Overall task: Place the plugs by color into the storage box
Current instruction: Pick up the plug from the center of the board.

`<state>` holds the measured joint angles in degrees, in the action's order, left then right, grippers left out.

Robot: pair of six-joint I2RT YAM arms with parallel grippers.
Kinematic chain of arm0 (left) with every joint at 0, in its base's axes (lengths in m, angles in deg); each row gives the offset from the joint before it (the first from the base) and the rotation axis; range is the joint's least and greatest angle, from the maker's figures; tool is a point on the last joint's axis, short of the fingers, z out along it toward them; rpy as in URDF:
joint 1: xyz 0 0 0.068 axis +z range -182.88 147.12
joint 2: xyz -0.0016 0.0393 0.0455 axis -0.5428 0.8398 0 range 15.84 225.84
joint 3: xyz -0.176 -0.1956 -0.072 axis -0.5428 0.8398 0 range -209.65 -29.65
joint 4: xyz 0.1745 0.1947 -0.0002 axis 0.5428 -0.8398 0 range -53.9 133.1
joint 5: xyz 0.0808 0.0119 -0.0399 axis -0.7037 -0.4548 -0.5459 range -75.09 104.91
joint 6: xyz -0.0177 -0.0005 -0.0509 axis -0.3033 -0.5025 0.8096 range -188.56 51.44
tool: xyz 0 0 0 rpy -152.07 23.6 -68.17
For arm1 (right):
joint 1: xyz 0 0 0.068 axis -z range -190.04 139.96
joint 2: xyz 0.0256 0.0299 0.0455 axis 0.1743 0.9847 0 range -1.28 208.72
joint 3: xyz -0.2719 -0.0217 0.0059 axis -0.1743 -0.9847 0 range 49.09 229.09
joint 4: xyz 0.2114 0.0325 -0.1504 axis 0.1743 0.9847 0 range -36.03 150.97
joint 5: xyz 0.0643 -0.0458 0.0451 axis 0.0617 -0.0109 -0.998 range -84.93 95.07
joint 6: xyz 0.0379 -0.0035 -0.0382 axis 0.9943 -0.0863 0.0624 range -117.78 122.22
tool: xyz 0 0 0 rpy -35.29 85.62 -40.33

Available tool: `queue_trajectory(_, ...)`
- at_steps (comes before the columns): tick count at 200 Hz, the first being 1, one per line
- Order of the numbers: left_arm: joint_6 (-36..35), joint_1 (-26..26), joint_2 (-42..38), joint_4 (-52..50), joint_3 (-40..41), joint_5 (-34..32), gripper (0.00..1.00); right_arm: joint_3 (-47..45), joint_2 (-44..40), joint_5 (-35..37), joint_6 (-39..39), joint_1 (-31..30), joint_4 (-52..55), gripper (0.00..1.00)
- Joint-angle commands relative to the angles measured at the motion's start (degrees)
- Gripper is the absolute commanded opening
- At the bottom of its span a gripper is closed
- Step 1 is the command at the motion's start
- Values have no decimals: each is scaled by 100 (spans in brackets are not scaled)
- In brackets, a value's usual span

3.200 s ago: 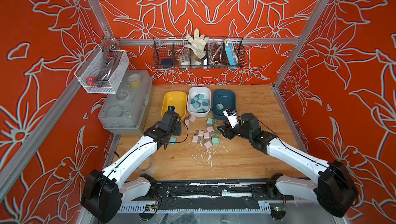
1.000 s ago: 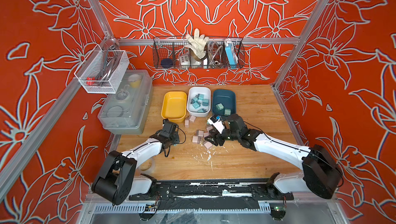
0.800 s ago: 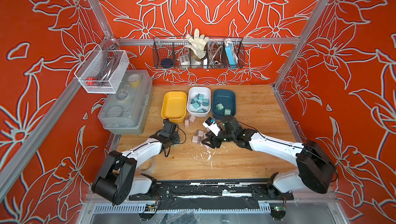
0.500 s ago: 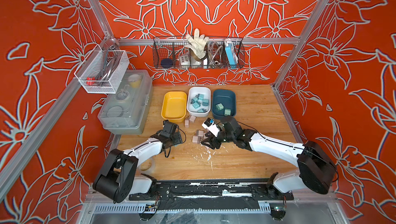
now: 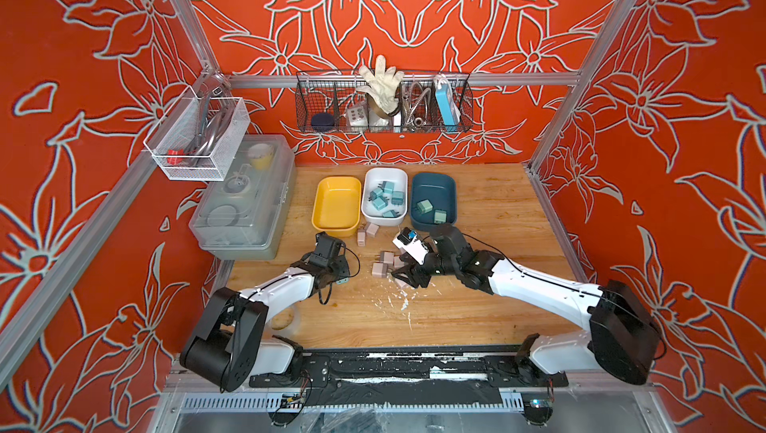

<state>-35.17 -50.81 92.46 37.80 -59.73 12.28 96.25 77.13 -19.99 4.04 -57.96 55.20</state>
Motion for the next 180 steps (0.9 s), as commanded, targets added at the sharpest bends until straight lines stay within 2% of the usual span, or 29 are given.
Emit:
queue_trajectory(1,-39,15,-97,-209,157,158,33,-25,-89,198,-114,-35,61,62)
queue_trajectory(32,-208,9,-96,-121,109,224,9,-4,-87,306,-174,-41,165,62)
queue_trajectory(112,-269,15,143,-107,-55,255,0,13,-54,499,-200,-45,237,62)
queue_trajectory(180,-449,10,-93,-335,-412,90,0,-22,-62,875,-94,-48,158,62)
